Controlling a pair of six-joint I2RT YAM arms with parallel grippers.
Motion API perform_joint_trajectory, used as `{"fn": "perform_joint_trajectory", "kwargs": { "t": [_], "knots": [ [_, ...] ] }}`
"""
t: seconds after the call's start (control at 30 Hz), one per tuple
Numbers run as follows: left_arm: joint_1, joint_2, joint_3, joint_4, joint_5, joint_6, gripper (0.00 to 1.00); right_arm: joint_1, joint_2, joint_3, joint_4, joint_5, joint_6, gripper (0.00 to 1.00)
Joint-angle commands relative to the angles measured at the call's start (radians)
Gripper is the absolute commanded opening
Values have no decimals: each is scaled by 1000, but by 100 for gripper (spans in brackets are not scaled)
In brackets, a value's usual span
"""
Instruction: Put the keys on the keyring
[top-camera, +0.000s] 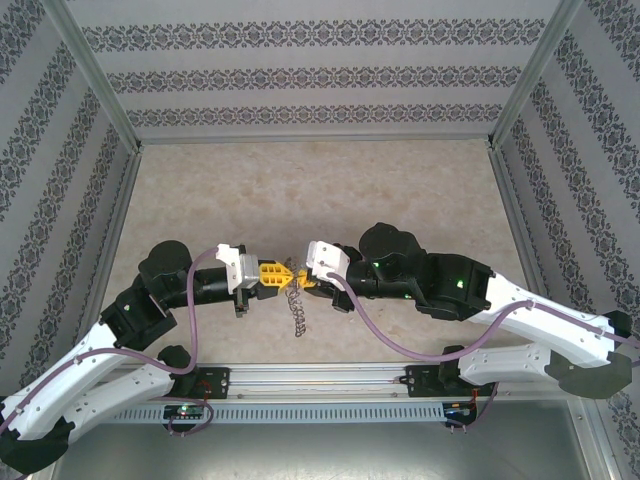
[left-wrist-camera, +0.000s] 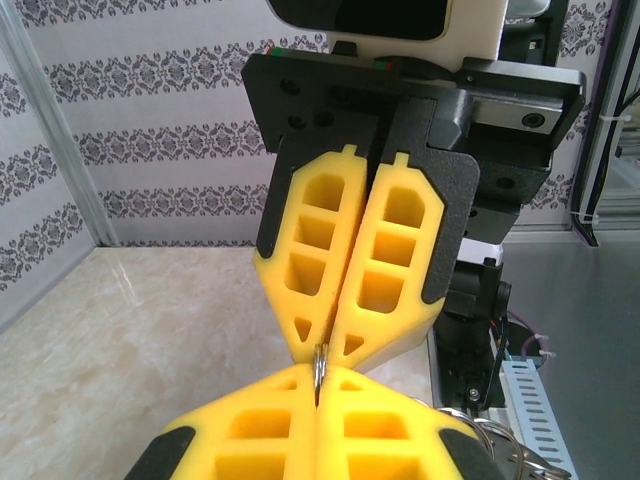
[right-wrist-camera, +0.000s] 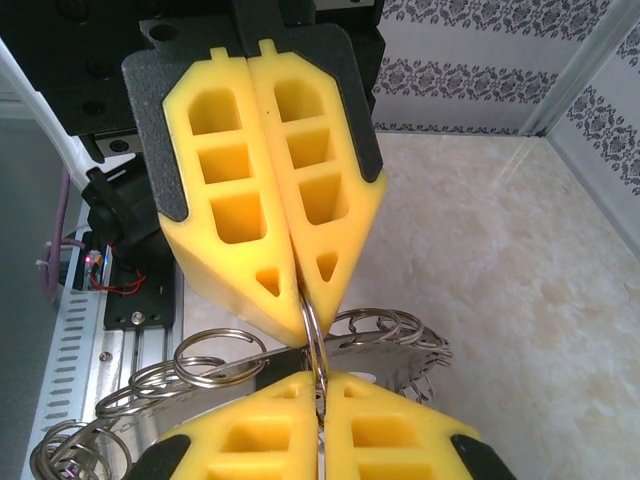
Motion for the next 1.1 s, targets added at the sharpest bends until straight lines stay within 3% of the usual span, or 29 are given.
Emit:
{"fn": "perform_joint_trajectory", "kwargs": {
  "t": [0.0, 0.27, 0.43, 0.63, 1.07],
  "knots": [
    [-15, -21, 0, 105, 34, -24, 0, -17, -22, -25, -7, 14, 15, 11],
    [-15, -20, 1, 98, 33, -23, 0, -29, -38, -44, 11, 5, 27, 19],
    [-15, -20, 1, 96, 34, -26, 0, -36, -41, -48, 21, -4, 26, 11],
    [-15, -24, 2, 90, 35, -24, 0, -33, -52, -57, 35, -49, 21, 22],
    [-15, -27, 1, 91, 62, -32, 0, -28, -88, -68, 64, -94, -10, 25]
  ]
}}
